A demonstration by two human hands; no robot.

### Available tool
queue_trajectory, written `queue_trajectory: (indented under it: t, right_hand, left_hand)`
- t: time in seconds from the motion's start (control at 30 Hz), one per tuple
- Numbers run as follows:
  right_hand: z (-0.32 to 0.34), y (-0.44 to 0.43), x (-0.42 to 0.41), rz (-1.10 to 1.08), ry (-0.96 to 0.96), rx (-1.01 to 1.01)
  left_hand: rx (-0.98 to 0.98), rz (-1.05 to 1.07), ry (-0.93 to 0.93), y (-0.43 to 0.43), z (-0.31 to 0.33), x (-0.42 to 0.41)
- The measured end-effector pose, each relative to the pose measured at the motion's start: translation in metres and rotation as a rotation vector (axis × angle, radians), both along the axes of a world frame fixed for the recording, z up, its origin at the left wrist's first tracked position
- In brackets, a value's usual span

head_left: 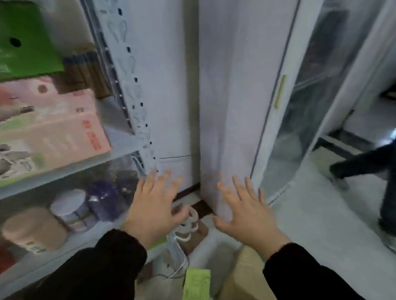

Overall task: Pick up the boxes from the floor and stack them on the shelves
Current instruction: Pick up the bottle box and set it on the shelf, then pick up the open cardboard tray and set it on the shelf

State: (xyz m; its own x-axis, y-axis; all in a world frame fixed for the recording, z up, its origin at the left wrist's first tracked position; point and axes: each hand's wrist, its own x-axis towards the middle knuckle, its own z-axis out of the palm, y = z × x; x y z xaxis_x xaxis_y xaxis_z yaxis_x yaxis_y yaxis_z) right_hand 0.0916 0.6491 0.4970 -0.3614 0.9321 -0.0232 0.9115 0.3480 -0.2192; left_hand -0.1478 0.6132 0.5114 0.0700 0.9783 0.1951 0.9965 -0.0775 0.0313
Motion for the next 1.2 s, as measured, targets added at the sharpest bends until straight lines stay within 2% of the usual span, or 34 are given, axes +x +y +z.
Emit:
queue_trajectory:
  t: [0.23,0.4,0.57,0.77,0.93,1.2]
  right_hand:
    - [-0.041,-0.154,0.149,-0.613,-0.02,-0.112]
    - [-0.071,-0.303,0.229,-1.013,0.054,-0.219]
    - [-0.1,-0.426,0.287,-1.338,0.156,-0.279]
    - [-0.128,-0.535,0.349,-1.518,0.26,-0.308]
    - [-0.146,-0.598,0.403,-1.633,0.354,-0.319]
    - [-0.197,-0.629,0.453,-1.81,0.466,-0.443]
  left_hand:
    - [-0.225,-0.5,-0.05,-0.013,-0.047,0.169]
    - [-0.391,-0.85,-0.01,-0.096,-0.08,0.308]
    - [-0.463,-1.126,0.101,-0.185,-0.102,0.419]
    - [-0.478,-1.28,0.25,-0.274,-0.133,0.526]
    - [-0.539,-1.352,0.29,-0.331,-0.155,0.593]
    - [-0.623,-1.396,0.31,-0.331,-0.196,0.656]
